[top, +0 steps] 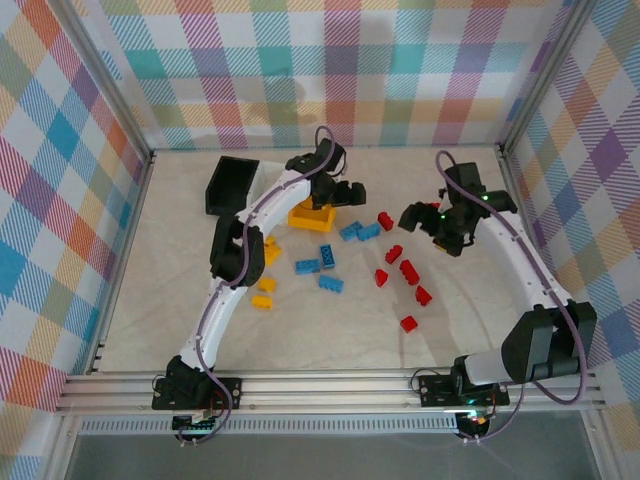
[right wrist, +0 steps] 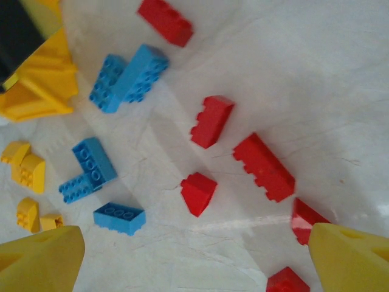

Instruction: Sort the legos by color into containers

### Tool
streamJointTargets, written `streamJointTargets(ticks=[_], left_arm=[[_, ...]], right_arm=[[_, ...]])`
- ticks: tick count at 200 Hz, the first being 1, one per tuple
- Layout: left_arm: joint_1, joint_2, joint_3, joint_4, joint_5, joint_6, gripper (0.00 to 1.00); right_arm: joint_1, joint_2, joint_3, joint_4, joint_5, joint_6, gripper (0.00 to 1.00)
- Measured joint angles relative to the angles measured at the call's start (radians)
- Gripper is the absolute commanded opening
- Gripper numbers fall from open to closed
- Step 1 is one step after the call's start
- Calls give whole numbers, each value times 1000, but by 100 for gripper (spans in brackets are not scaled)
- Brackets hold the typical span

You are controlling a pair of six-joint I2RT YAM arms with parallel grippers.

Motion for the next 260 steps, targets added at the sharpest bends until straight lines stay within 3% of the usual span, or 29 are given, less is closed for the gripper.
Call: streamJointTargets(ticks=[30, 64, 113, 165, 205, 260], left_arm=[[0, -38, -40, -49, -16, 24, 94], [0, -205, -184, -81, -54, 66, 94], [3, -559, -448, -65, -124, 119, 95], [28, -850, -828, -33, -175, 119, 96], [47, -922, -990, -34, -200, 105, 97], [57, -936, -1004, -37, -230, 103, 97]], right_arm=[[-46, 11, 0, -31, 21, 71, 99], [-66, 86, 13, -31, 21, 208, 97], [-136, 326, 175, 3, 21, 424, 80], [-180, 588, 400, 43, 52, 567, 79], [-184, 733, 578, 38, 68, 600, 80], [-184, 866, 710, -19, 70, 644, 81]])
